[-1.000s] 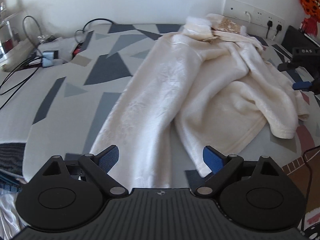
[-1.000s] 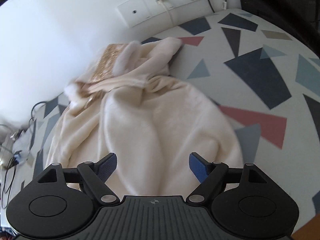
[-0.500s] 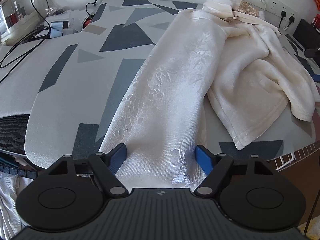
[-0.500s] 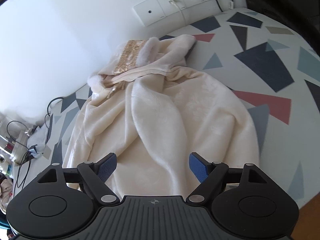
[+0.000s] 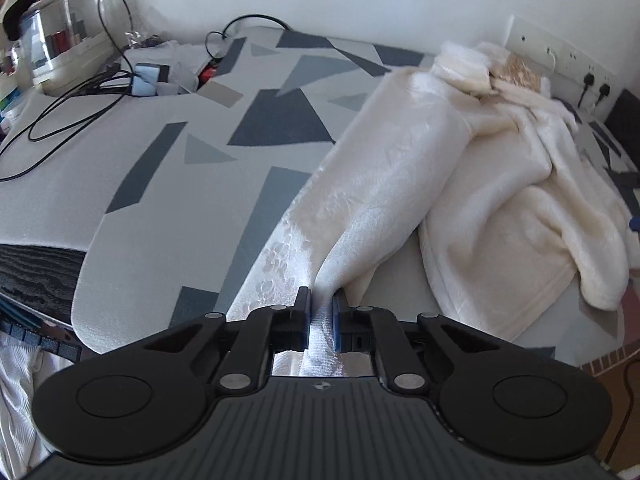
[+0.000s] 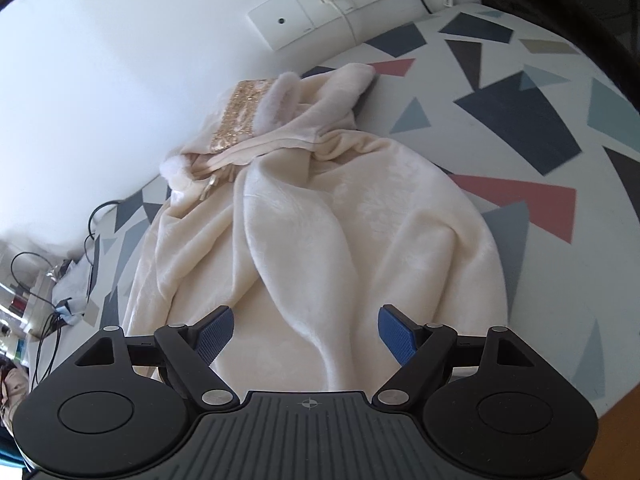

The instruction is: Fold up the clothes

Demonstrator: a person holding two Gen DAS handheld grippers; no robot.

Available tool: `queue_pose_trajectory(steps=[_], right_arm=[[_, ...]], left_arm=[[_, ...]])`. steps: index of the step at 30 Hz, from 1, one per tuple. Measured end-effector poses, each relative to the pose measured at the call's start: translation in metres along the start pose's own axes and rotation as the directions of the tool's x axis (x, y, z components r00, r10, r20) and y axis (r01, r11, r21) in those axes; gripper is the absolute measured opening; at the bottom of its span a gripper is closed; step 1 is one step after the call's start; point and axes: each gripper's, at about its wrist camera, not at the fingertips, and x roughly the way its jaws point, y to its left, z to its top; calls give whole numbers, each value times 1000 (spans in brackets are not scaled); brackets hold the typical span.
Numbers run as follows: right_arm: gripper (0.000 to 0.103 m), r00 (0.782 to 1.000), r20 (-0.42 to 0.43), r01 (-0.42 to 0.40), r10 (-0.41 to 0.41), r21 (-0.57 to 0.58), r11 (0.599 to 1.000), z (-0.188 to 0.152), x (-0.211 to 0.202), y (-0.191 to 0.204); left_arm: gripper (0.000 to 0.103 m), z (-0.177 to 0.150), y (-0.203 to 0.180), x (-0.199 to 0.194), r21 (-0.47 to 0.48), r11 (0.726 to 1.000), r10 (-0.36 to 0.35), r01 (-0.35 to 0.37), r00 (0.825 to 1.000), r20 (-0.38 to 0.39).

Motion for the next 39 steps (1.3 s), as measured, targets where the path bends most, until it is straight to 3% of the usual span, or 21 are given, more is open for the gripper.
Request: queue_pose_trajectory(steps=[5, 9, 14, 20, 22, 24, 26, 28, 30, 31, 34, 35, 39], right_arm=[[77, 999, -4, -40, 40, -22, 999, 13, 5, 9], [77, 997, -8, -80, 80, -30, 996, 24, 10, 15], [77, 992, -8, -124, 123, -24, 992, 36, 15, 14], [77, 988, 3, -153, 153, 58, 987, 48, 22, -6], [77, 988, 18, -156, 155, 89, 984, 54, 25, -10], [77, 985, 44, -171, 168, 92, 981, 62, 24, -11], [77, 981, 71, -187, 181, 95, 978, 70, 22, -12], [77, 980, 89, -184, 176, 84, 979, 76, 20, -13], [77, 983, 100, -164, 156, 80, 983, 78, 17, -18], [77, 984, 105, -154, 146, 78, 985, 79, 16, -21], [77, 988, 122, -112, 98, 116, 987, 74, 12, -36], [77, 988, 132, -92, 75, 134, 987, 71, 10, -41], [77, 985, 164, 20, -53, 194, 981, 60, -1, -68]], left_arm=[[7, 47, 5, -49, -81, 992, -88, 96, 991, 99], [7, 98, -7, -77, -76, 981, -159, 179, 963, 217], [7, 153, -30, -67, -64, 968, -217, 243, 937, 276], [7, 224, -76, -18, -31, 978, -189, 207, 939, 288], [7, 263, -101, -6, 7, 977, -203, 214, 915, 349], [7, 301, -128, 0, 41, 972, -227, 232, 876, 426], [8, 336, -153, 15, 63, 958, -280, 281, 857, 433], [15, 359, -180, 50, 115, 944, -331, 311, 886, 324], [35, 361, -205, 91, 155, 958, -267, 243, 951, 158], [51, 354, -212, 108, 190, 959, -233, 212, 968, 94], [57, 313, -216, 133, 287, 947, -163, 146, 986, 36], [62, 299, -209, 138, 287, 947, -157, 148, 988, 10], [63, 255, -171, 140, 238, 956, -158, 169, 985, -67]])
